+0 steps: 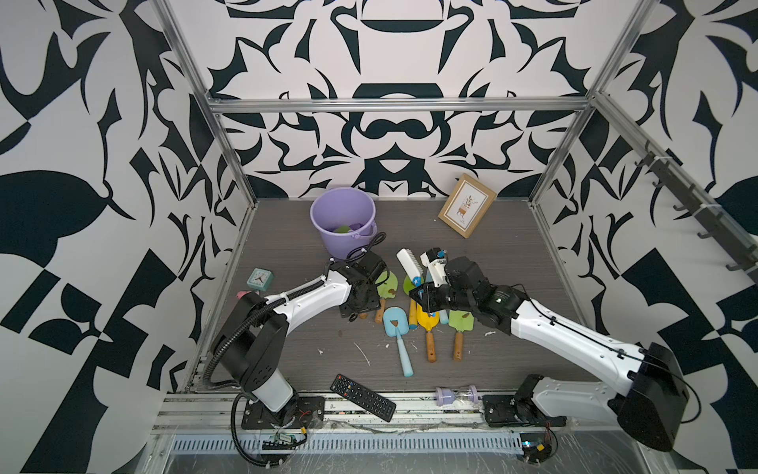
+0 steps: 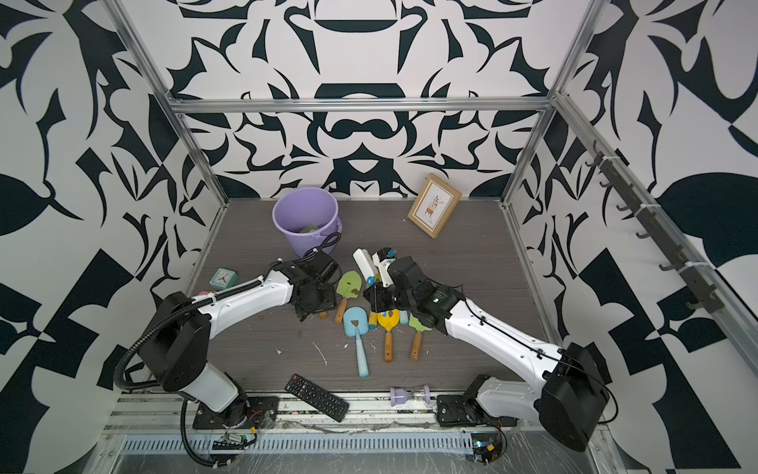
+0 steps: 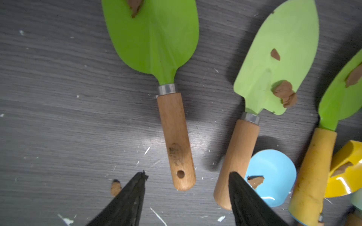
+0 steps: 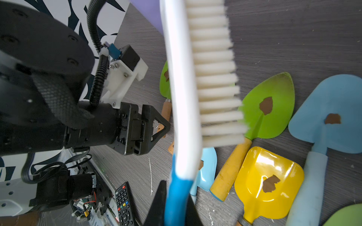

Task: Brush the soil off the hand trowel and place it into the bucket
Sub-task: Pick up the hand trowel from the center of the board.

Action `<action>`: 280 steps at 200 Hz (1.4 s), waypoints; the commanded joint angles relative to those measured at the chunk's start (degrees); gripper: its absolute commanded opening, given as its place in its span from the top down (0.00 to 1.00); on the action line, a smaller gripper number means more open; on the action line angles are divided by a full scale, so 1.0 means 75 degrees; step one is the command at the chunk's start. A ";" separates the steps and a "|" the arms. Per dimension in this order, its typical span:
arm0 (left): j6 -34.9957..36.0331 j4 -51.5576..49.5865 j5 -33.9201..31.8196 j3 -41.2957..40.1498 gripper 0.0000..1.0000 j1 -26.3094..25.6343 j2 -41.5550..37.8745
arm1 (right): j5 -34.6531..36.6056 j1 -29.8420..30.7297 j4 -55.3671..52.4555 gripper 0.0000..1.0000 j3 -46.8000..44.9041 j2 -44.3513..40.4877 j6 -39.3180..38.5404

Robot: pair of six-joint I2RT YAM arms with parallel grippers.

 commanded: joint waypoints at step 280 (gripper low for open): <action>0.0794 0.0552 -0.0061 -0.1416 0.57 0.1032 -0.0073 | -0.0174 -0.0034 0.0614 1.00 0.0007 0.0153 0.0326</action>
